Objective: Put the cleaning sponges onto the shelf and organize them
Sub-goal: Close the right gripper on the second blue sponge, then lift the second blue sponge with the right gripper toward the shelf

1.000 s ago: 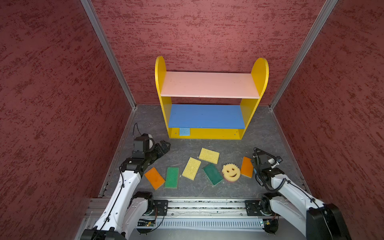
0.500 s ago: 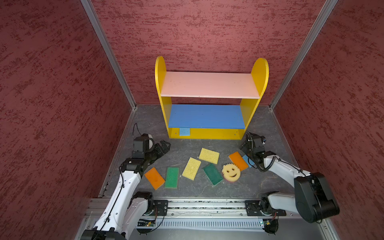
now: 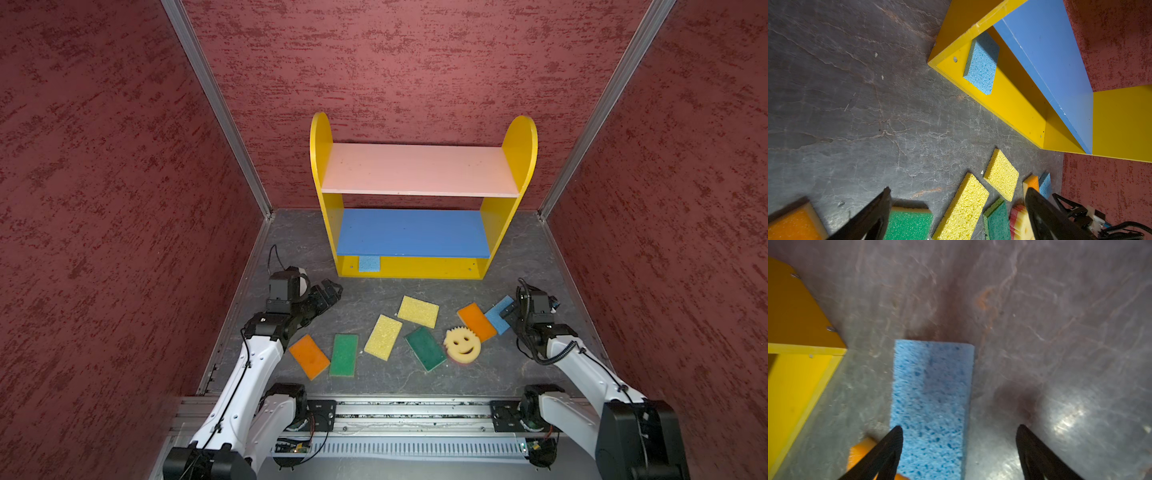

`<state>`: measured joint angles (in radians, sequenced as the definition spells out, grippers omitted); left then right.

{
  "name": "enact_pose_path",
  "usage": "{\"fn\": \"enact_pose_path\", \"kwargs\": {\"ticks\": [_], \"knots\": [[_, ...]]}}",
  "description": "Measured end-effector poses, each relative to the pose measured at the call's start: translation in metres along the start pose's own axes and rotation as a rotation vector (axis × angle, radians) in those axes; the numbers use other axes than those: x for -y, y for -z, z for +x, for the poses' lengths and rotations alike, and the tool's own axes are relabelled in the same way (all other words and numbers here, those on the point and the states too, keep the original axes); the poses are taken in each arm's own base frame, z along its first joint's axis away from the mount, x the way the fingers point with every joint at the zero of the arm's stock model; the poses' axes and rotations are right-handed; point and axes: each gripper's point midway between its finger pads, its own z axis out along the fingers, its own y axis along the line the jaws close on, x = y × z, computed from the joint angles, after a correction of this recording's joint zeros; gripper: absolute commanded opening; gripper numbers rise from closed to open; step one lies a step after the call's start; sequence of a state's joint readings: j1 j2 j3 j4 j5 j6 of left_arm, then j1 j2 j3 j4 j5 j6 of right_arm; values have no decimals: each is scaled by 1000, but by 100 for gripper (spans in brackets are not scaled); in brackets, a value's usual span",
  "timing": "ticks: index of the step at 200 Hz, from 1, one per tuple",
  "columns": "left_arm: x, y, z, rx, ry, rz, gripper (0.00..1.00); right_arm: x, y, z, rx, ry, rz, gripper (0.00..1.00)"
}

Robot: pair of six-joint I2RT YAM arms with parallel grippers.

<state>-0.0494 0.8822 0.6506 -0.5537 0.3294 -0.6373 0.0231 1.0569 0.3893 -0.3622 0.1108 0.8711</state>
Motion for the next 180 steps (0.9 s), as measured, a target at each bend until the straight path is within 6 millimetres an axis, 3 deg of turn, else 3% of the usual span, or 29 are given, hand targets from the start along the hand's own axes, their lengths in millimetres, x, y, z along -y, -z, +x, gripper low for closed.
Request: {"fn": "enact_pose_path", "kwargs": {"ticks": [40, 79, 99, 166, 180], "knots": [[3, 0, 2, -12, -3, 15, 97, -25, -13, -7, -16, 40, -56, 74], [5, 4, 1, 2, -10, 24, 97, -42, -26, -10, -45, 75, -84, 42], [5, 6, 1, 10, -13, 29, 97, -42, -28, -8, -55, 83, -88, 28], [2, 2, 3, -4, -2, 18, 97, -30, -18, 0, -62, 90, -76, 1], [1, 2, 3, -6, 2, 17, 97, -27, -14, 1, -64, 93, -72, 0]]}}
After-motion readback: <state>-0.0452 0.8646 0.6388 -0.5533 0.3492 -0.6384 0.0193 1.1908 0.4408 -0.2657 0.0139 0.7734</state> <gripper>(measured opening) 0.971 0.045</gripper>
